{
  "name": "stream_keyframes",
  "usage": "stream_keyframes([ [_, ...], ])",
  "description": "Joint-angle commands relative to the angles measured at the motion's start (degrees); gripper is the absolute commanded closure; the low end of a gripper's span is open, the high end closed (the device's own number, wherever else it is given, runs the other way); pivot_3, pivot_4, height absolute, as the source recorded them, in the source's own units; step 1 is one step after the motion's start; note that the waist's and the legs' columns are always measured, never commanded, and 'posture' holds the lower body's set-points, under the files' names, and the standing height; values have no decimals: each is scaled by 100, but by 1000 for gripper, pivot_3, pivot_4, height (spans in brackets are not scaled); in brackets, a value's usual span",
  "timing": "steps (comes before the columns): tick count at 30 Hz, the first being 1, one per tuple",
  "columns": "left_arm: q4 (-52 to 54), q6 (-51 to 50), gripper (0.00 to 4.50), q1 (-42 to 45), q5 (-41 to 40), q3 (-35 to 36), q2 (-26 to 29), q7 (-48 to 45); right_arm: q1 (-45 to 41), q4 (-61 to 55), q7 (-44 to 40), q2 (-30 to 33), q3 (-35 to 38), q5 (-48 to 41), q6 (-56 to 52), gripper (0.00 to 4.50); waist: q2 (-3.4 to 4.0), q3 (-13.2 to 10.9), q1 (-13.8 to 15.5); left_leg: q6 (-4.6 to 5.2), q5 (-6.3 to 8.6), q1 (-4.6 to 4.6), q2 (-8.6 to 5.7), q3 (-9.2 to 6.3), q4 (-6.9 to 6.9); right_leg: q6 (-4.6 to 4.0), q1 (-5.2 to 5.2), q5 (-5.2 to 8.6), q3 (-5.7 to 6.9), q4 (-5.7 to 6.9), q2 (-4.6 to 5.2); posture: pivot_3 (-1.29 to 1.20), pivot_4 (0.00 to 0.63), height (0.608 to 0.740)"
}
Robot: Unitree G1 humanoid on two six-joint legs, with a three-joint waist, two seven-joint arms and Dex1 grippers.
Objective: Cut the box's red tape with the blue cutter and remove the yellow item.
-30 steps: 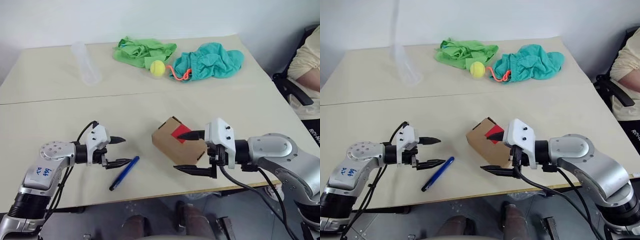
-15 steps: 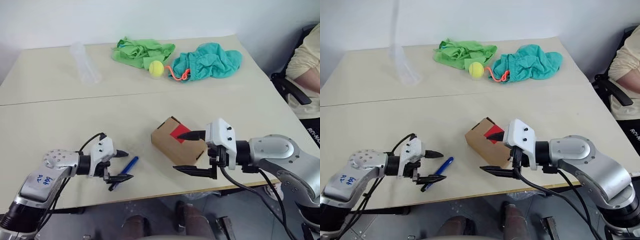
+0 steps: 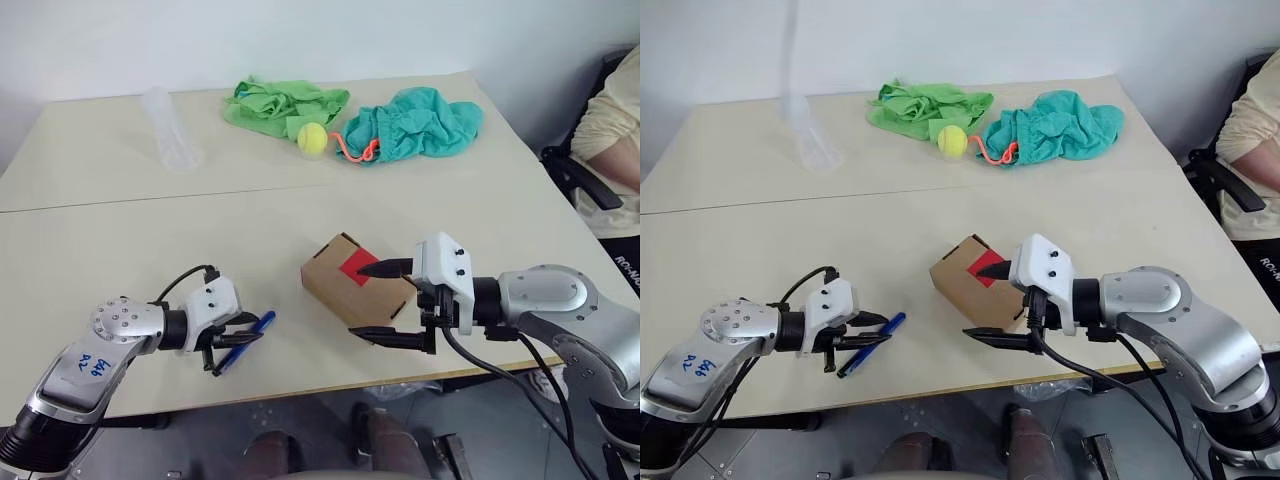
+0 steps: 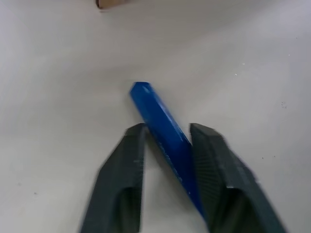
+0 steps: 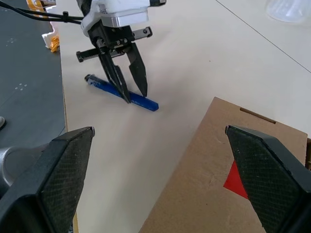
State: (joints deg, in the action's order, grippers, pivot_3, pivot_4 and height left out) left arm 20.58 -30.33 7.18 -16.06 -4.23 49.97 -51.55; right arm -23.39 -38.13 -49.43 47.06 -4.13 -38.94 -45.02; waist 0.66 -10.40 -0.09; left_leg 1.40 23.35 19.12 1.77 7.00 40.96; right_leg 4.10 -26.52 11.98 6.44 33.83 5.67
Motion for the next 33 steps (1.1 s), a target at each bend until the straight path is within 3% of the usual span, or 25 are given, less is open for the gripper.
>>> stream_keyframes([
  [1, -264, -345, 4199, -153, 358, -200, -145, 419, -82, -98, -59, 36, 50, 8, 99, 0, 7, 6, 8, 0, 0, -2, 0, 0, 1, 0, 2, 0, -1, -1, 1, 0, 150, 740],
  [2, -293, -417, 4442, -123, 326, -121, -239, 561, -78, -97, -63, 37, 56, 7, 100, 0, 7, 6, 15, 1, 0, -2, -2, 0, 2, 0, 3, 0, -1, -1, 3, 0, 150, 740],
  [8, -245, -1620, 4479, 116, -338, 579, -800, 1065, -76, -67, -97, 31, 58, 32, 111, 0, -3, 10, 56, 3, -3, 0, -6, -6, 13, 2, 5, -2, 0, 8, 10, 0, 150, 740],
  [15, -132, -1943, 4479, 148, -570, 580, -661, 879, -96, -31, -137, -6, 36, 71, 125, 0, -7, 12, 13, -4, -6, -2, -4, -8, 13, -1, 4, -2, -1, 14, 9, 0, 150, 740],
  [20, -516, -1300, 4479, 499, -877, 1125, -834, 678, -103, -20, -153, -15, 22, 87, 134, 0, -14, 7, 9, -5, -7, 2, -4, -8, 13, -2, 0, -2, 1, 14, 9, 0, 150, 740],
  [31, -1034, 97, 4479, 267, -963, 1653, -83, -563, -78, -77, -146, -38, 13, 86, 148, 0, -29, -1, 7, -2, 2, 22, 1, -8, 1, -3, -7, -1, 23, 1, -1, 0, 150, 740],
  [33, -1000, -29, 4101, 276, -955, 1569, 63, -678, -72, -86, -145, -48, 4, 93, 158, 0, -30, -1, 11, 2, 5, 24, -1, -8, 2, -3, -7, -1, 26, -1, 0, 0, 150, 740],
])
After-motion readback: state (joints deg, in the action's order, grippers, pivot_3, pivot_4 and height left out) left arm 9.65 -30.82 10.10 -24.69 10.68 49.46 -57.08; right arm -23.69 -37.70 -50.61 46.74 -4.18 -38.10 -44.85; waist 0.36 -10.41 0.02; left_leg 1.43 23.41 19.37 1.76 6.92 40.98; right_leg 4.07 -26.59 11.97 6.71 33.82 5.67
